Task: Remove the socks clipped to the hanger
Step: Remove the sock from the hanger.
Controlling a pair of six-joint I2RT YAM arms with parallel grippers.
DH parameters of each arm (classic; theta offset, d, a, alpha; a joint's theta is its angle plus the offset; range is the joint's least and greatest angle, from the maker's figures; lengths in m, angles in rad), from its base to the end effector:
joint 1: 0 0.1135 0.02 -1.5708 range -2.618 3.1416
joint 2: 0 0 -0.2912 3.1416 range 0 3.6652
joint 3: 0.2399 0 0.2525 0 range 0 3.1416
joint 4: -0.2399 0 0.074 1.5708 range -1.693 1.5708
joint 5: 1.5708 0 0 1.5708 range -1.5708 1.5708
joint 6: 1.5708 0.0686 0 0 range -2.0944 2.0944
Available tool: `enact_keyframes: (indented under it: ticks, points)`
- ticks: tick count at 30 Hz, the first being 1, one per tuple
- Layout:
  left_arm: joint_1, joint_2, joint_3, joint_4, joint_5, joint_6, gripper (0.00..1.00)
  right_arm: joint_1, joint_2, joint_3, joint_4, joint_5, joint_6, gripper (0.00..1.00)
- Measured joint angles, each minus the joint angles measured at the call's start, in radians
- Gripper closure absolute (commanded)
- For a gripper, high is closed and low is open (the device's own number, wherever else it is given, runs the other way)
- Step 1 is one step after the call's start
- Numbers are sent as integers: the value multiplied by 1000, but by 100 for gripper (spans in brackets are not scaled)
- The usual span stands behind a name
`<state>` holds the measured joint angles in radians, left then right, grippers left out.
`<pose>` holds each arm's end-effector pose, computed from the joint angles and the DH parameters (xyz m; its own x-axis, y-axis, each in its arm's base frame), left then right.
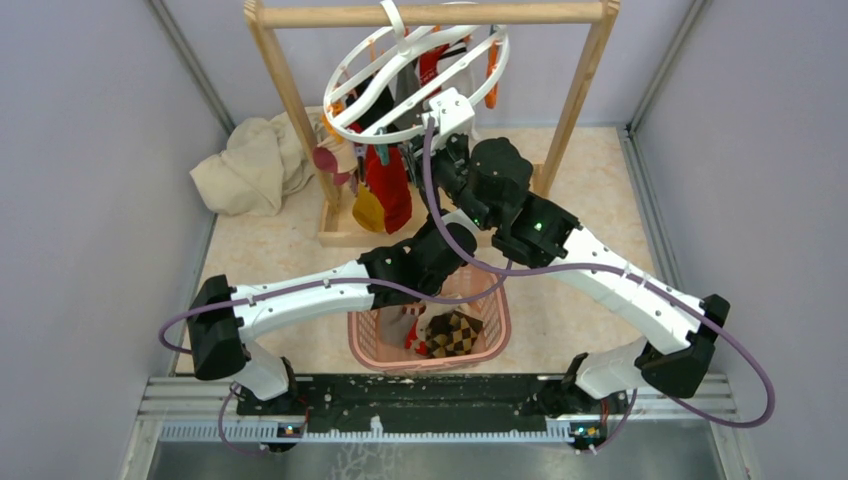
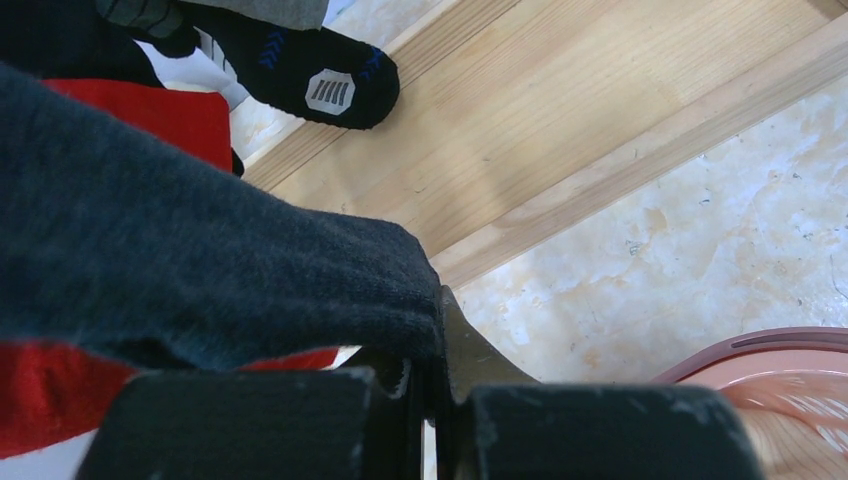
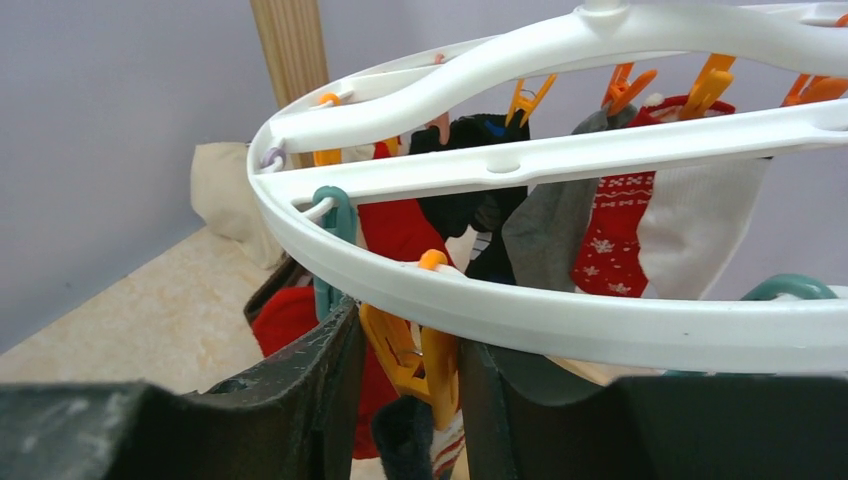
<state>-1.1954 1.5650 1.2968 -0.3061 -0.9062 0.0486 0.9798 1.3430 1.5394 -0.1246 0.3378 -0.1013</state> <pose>0.1853 -0.3229 0.3344 -0.1828 0.5457 -0.8178 0.3408 0.8154 0.4679 0.1980 0.2543 0.5138 0.1004 -0.0217 -0.9947 -0.5922 0.8021 -0.0772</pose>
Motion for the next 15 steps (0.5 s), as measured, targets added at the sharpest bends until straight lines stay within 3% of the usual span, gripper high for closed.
enact_keyframes:
  ticks: [3, 6, 10, 15]
  points:
    - [0, 0, 0, 0, 0, 0, 99, 1, 5, 0, 6, -8, -3, 73]
    - [0, 0, 0, 0, 0, -1, 100, 2, 6, 0, 10, -18, -4, 90]
    - [0, -4, -5, 0, 0, -3, 100, 2, 6, 0, 13, -27, -4, 100]
    - [0, -19, -16, 0, -1, -6, 100, 2, 6, 0, 21, -38, -4, 100]
